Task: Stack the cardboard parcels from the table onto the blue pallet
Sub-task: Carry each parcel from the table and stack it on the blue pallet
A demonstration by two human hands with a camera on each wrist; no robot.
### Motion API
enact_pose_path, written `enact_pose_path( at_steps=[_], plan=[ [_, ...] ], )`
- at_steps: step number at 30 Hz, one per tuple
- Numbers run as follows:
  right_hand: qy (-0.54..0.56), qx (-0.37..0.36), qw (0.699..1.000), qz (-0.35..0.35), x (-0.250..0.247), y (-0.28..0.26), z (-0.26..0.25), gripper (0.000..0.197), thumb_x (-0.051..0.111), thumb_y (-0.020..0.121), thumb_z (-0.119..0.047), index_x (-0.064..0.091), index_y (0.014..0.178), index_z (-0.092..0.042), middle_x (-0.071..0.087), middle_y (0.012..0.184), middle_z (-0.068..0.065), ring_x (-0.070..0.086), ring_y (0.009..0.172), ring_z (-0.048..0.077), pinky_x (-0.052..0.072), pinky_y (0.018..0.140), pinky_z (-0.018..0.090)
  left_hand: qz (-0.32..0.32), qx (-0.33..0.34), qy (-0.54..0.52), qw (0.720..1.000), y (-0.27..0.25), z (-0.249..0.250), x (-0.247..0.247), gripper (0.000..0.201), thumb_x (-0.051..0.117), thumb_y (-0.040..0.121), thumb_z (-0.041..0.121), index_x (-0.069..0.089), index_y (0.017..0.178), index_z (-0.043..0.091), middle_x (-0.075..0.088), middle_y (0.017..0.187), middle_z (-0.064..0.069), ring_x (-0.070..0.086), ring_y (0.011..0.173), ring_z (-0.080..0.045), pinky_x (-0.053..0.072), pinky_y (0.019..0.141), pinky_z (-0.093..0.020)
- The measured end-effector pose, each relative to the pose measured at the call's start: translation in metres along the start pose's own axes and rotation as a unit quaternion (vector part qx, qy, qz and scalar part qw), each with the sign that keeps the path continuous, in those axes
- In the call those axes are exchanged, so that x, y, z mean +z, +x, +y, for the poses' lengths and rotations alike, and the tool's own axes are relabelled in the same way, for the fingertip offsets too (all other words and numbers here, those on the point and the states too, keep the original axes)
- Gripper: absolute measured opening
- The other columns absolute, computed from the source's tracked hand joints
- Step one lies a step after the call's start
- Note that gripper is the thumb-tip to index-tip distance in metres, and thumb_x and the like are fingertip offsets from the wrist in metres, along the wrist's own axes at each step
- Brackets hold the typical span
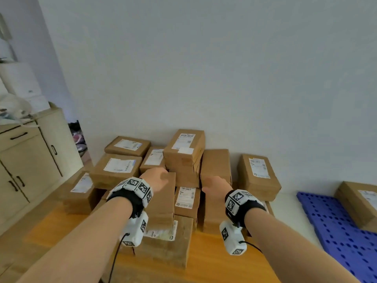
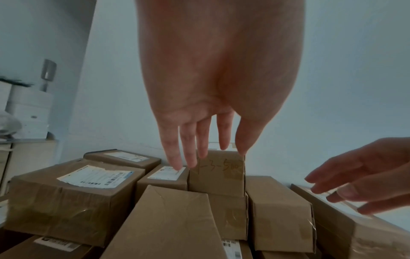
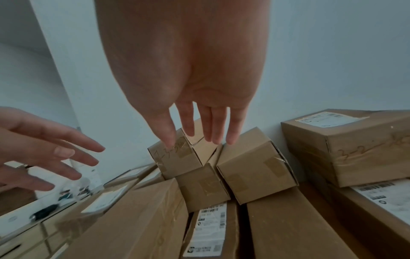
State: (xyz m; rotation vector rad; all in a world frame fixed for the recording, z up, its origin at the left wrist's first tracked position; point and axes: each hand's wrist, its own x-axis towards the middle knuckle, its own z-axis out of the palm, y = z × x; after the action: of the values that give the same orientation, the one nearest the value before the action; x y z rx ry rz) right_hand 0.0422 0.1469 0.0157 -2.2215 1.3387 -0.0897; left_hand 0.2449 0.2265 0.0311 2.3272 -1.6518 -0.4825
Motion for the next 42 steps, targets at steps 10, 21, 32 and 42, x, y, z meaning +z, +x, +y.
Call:
enact_pose_path(
  at_steps=[10,21,32,42],
  plan=[
    [0.065,0.049,0.993,0.086,-0.005,0.019,-0.059,0.039,0.050,0.096,-0.022,0.048,0.132,-0.008,0.055,0.131,0.009,0.053,0.119,0.024,0.041,0.093,0.028,0.008,0.043,-0.124,0.991,0.044,-0.050,-0.036,0.046,0.052,0.095,0.021,0.041,0.139,0.012,0.044,0.142,-0.009,0.042,0.130,-0.023,0.034,0.105,-0.031],
    [0.173,0.083,0.974,0.117,-0.006,0.104,-0.067,0.062,0.058,0.092,-0.028,0.029,0.145,-0.013,0.043,0.144,0.007,0.043,0.130,0.023,0.037,0.102,0.032,-0.014,0.049,-0.188,0.981,0.127,-0.073,-0.042,0.049,0.053,0.094,0.023,0.039,0.140,0.013,0.041,0.145,-0.006,0.038,0.134,-0.019,0.032,0.109,-0.032],
    [0.323,0.125,0.933,0.101,-0.011,0.159,-0.052,0.070,0.058,0.091,-0.009,0.018,0.149,-0.014,0.041,0.145,0.009,0.046,0.126,0.022,0.037,0.087,0.021,-0.087,0.006,-0.290,0.953,0.201,-0.076,-0.017,0.053,0.044,0.098,0.033,0.026,0.147,0.021,0.034,0.150,-0.010,0.035,0.136,-0.025,0.033,0.111,-0.046],
    [0.434,0.119,0.890,0.072,-0.003,0.185,-0.036,0.077,0.059,0.083,0.002,0.026,0.148,-0.022,0.062,0.120,0.008,0.062,0.107,0.029,0.049,0.094,0.052,-0.126,-0.032,-0.463,0.877,0.213,-0.064,-0.006,0.049,0.046,0.098,0.015,0.032,0.144,0.026,0.050,0.138,-0.005,0.050,0.119,-0.022,0.041,0.099,-0.044]
  ],
)
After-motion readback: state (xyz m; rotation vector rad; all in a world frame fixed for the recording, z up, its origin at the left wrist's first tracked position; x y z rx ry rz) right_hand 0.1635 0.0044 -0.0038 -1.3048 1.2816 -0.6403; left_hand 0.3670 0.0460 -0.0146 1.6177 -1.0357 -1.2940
